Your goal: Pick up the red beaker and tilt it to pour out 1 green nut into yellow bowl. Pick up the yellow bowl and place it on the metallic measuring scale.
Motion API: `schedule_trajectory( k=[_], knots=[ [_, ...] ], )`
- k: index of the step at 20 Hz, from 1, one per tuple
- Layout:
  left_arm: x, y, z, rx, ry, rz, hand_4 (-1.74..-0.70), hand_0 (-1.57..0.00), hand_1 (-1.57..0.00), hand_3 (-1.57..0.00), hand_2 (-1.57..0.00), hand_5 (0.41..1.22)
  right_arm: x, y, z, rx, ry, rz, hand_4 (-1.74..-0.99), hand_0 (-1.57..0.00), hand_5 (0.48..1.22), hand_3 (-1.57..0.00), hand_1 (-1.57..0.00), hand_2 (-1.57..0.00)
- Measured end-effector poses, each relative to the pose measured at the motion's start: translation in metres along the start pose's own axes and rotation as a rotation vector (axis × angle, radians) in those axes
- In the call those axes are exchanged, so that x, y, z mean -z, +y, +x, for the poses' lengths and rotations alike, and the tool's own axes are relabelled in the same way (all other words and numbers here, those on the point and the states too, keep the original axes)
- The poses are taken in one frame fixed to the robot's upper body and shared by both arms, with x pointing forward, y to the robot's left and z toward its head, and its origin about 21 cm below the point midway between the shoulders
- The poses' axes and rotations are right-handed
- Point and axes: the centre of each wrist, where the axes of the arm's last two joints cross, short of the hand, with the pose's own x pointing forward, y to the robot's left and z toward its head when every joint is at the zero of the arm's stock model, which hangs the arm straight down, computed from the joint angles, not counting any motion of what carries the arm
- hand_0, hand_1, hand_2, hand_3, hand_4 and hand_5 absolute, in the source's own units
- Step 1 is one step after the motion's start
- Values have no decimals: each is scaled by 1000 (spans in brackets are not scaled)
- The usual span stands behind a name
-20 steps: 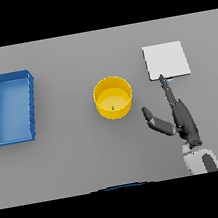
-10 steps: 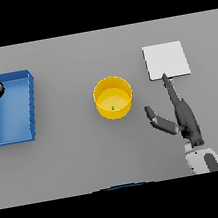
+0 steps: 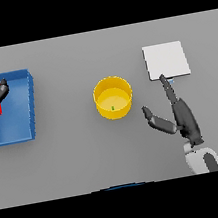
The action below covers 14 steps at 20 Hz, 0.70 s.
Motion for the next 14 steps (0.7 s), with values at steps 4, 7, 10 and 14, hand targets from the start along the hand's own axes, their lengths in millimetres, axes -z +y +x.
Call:
schedule_trajectory(
  k=[4, 7, 10, 14],
  knots=[
    [0, -2, 5, -8, -28, 9, -746, -33, -27, -26, -28, 662, 25, -16, 10, -204, -72, 226, -1071, 1, 678, 1, 1, 1],
    [-2, -5, 7, -11, -41, 3, -737, -16, -13, -13, -14, 673, 49, -21, 24, -413, -120, 381, -1151, 1, 672, 1, 1, 1],
    [-3, -3, 7, -2, -47, 6, -736, -8, -6, -6, -7, 685, 69, -17, 36, -590, -170, 525, -1197, 1, 677, 1, 1, 1],
    [-1, 0, 4, 4, -24, 8, -741, -3, -2, -2, -2, 699, 93, -8, 46, -791, -254, 686, -1226, 1, 692, 1, 1, 1]
  ],
)
